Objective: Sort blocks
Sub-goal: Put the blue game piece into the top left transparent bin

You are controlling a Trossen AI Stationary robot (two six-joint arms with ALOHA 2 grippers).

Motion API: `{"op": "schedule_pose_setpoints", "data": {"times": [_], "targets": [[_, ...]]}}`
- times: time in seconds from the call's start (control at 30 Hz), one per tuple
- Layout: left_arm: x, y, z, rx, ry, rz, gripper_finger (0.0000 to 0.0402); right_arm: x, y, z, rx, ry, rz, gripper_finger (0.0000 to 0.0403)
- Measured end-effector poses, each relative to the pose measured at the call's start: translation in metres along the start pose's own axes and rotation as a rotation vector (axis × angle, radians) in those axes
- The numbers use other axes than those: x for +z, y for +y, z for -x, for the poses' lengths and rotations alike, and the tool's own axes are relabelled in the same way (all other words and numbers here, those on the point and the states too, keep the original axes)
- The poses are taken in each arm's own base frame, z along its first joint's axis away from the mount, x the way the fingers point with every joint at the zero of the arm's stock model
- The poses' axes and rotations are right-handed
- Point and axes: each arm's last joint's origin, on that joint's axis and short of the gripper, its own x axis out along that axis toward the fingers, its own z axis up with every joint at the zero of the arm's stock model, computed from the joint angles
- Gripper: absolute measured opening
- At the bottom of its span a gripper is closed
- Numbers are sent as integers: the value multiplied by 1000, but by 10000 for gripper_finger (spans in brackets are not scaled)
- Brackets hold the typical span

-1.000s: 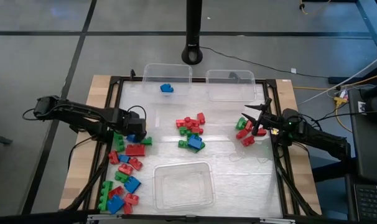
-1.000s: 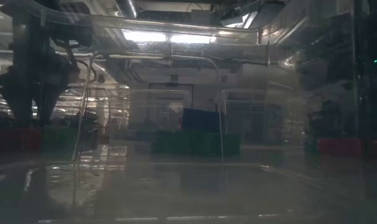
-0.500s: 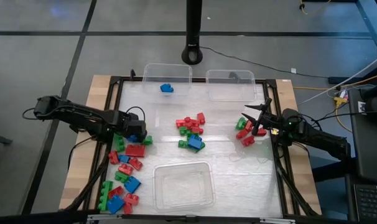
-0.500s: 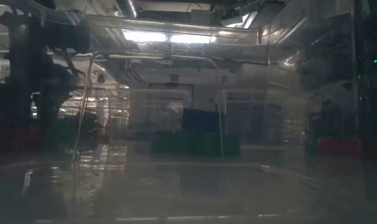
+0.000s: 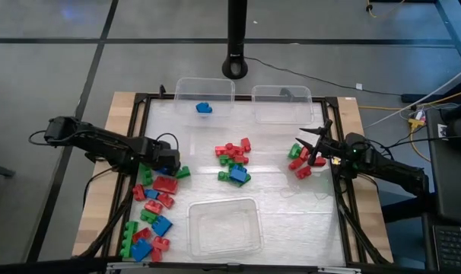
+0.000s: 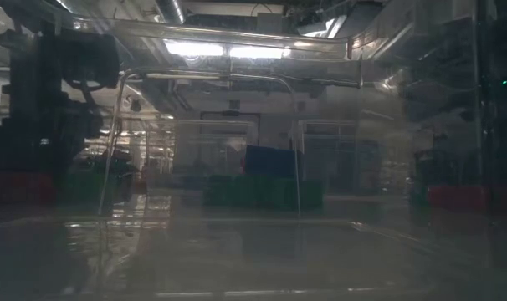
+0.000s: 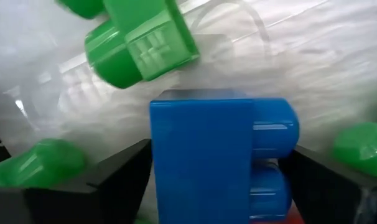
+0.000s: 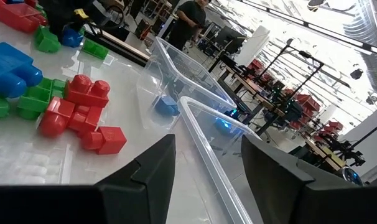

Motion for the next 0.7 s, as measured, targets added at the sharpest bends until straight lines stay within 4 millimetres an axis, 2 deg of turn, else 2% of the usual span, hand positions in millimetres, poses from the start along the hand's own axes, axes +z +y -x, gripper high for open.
{"op": "schedule_pose_setpoints", "data": {"times": [0.2, 0.33, 0.5, 0.7], "targets": [[0, -1, 0, -6, -3, -15, 254, 0, 0, 0, 0, 0, 2, 186], [1, -2, 4, -28, -7, -32, 252, 0, 0, 0, 0, 0, 2, 186], [7, -8, 26, -63, -21, -49, 258, 0, 0, 0, 0, 0, 2, 186], [18, -20, 70, -182, -92, -91, 258, 0, 0, 0, 0, 0, 2, 186]]}}
